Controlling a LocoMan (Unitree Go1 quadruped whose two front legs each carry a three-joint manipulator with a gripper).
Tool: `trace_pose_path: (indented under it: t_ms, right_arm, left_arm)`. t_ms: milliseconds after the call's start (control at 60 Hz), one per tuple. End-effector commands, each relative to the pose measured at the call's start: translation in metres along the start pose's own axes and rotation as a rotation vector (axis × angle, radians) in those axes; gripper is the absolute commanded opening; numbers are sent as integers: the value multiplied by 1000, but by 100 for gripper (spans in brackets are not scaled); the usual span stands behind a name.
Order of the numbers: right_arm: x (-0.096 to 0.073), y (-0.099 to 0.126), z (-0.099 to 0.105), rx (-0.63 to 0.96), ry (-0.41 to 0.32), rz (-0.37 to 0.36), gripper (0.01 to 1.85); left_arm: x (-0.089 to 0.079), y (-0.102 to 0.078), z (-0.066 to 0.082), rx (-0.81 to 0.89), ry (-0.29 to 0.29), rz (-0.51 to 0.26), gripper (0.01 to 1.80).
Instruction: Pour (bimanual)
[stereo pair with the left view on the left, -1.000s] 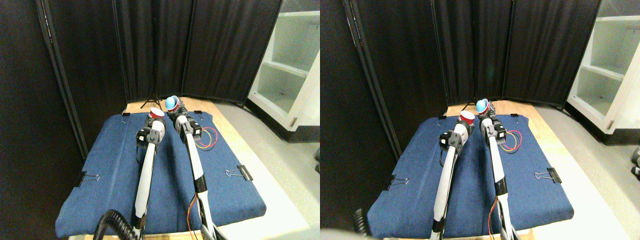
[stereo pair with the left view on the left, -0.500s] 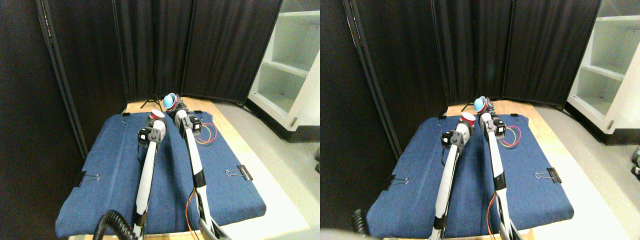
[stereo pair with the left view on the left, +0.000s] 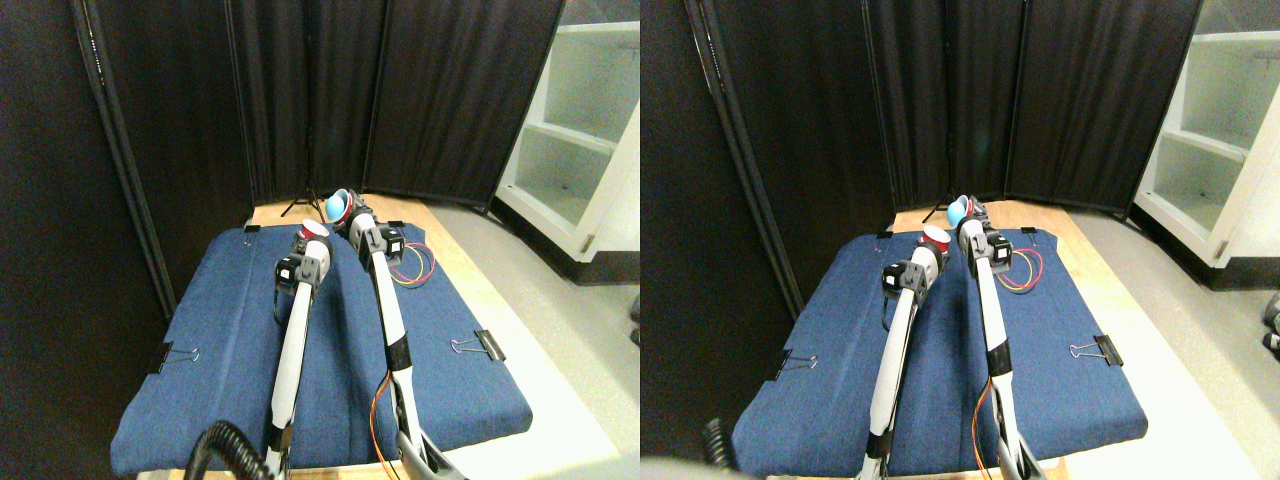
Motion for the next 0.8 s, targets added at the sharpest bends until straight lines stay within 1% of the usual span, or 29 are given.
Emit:
trace_pose_path:
  t_ms: [17,83,183,217,283,350,400,450,483,500,567,667,733,800]
  right_arm:
    - [-3,13,4,-36,-21,42,39]
    - [-2,14,3,-72,-5,73,40]
    - [-3,16,2,-104,3,68,42]
    - [-2,16,2,-114,9,81,42]
    - [-3,16,2,-117,14,63,42]
    - [-2,16,1,-121,20,65,41]
    - [-3,17,1,-193,16,56,41]
    - [-3,18,1,-217,9,58,41]
    - [-3,18,1,-290,-7,92,40]
    - [-3,18,1,-308,-10,92,40]
    - [-4,19,0,-323,-14,105,38]
    - [-6,21,0,-350,-20,95,38]
    - [-7,22,1,-378,-20,94,38]
    - [-8,23,1,-417,-23,110,39]
  left_arm:
    - [-3,-9,4,-8,-21,-55,33]
    - [-3,-9,5,-6,-11,-55,33]
    - [-2,-9,5,-10,-13,-54,33]
    - [-2,-10,4,-12,-16,-54,33]
    - [-2,-11,4,-17,-14,-54,33]
    - [-2,-12,4,-16,-13,-54,33]
    - [-2,-12,4,-18,-11,-52,33]
    - [-2,-12,4,-18,-10,-53,33]
    - [-2,-12,4,-18,-10,-52,33]
    - [-2,-12,4,-13,-8,-54,33]
    - [-2,-12,4,-15,-9,-51,33]
    - [-2,-12,3,-18,-14,-49,33]
    - [-2,-12,2,-22,-11,-50,33]
    - [-2,-12,3,-19,-2,-51,33]
